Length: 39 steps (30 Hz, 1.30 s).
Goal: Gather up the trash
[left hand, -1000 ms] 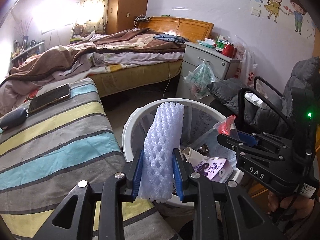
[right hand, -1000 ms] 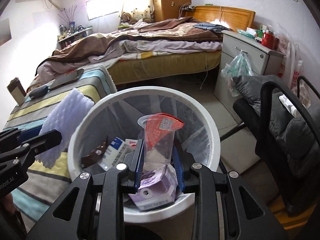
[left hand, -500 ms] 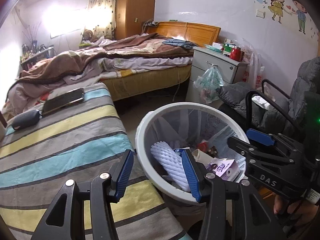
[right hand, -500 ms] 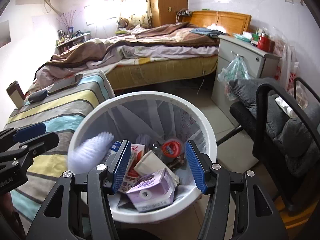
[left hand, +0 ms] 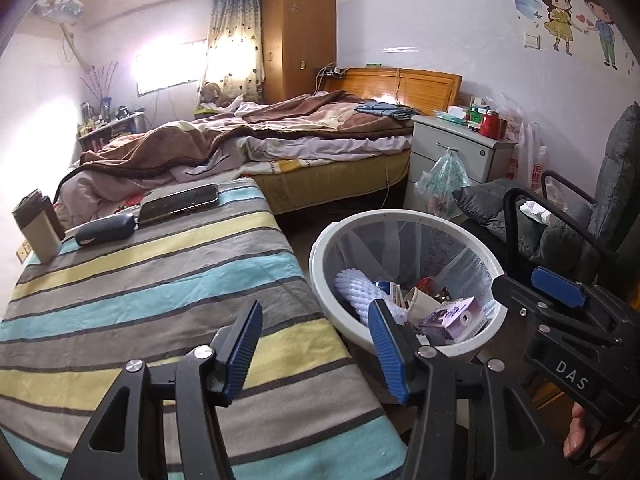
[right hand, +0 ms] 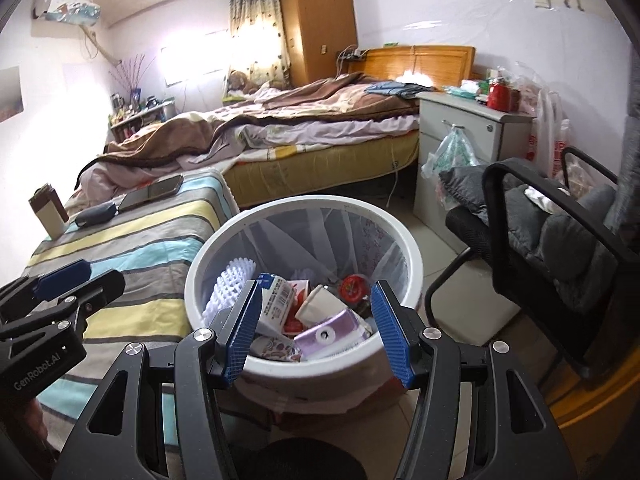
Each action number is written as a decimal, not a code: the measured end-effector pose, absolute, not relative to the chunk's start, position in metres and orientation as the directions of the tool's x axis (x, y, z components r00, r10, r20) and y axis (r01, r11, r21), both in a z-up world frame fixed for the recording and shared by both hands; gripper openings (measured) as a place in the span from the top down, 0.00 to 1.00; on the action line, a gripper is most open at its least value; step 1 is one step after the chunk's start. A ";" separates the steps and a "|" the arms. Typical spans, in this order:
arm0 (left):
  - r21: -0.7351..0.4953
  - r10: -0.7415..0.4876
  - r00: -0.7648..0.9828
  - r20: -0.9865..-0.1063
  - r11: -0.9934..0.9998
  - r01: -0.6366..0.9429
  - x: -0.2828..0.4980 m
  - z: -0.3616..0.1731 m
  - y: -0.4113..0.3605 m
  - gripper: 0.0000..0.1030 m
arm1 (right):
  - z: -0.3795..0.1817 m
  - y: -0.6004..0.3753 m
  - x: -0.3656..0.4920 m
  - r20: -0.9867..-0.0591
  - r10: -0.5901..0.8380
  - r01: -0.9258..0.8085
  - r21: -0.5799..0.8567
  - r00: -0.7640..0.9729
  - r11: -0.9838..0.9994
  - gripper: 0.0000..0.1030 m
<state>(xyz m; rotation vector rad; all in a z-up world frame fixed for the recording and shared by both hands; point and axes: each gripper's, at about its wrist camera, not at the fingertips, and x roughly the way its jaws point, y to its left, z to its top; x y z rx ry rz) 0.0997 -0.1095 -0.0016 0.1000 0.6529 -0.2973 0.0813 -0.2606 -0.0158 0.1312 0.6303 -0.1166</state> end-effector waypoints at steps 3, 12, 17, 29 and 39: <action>-0.006 -0.244 0.757 -0.606 0.953 0.303 0.088 -0.003 -0.104 0.46 | -0.015 -0.253 0.071 -0.573 -0.085 0.154 0.072 0.815 0.985 0.43; -0.014 -0.223 0.782 -0.582 0.964 0.264 0.063 -0.005 -0.092 0.46 | -0.019 -0.243 0.051 -0.548 -0.111 0.179 0.072 0.829 0.981 0.43; -0.006 -0.213 0.791 -0.573 0.967 0.256 0.055 -0.006 -0.091 0.46 | -0.021 -0.241 0.048 -0.557 -0.093 0.175 0.097 0.825 0.980 0.43; -0.012 -0.214 0.794 -0.569 0.968 0.252 0.049 -0.006 -0.089 0.46 | -0.023 -0.234 0.039 -0.552 -0.099 0.180 0.095 0.828 0.979 0.43; -0.014 -0.209 0.794 -0.571 0.969 0.245 0.047 -0.006 -0.087 0.46 | -0.023 -0.233 0.038 -0.552 -0.092 0.171 0.093 0.829 0.981 0.43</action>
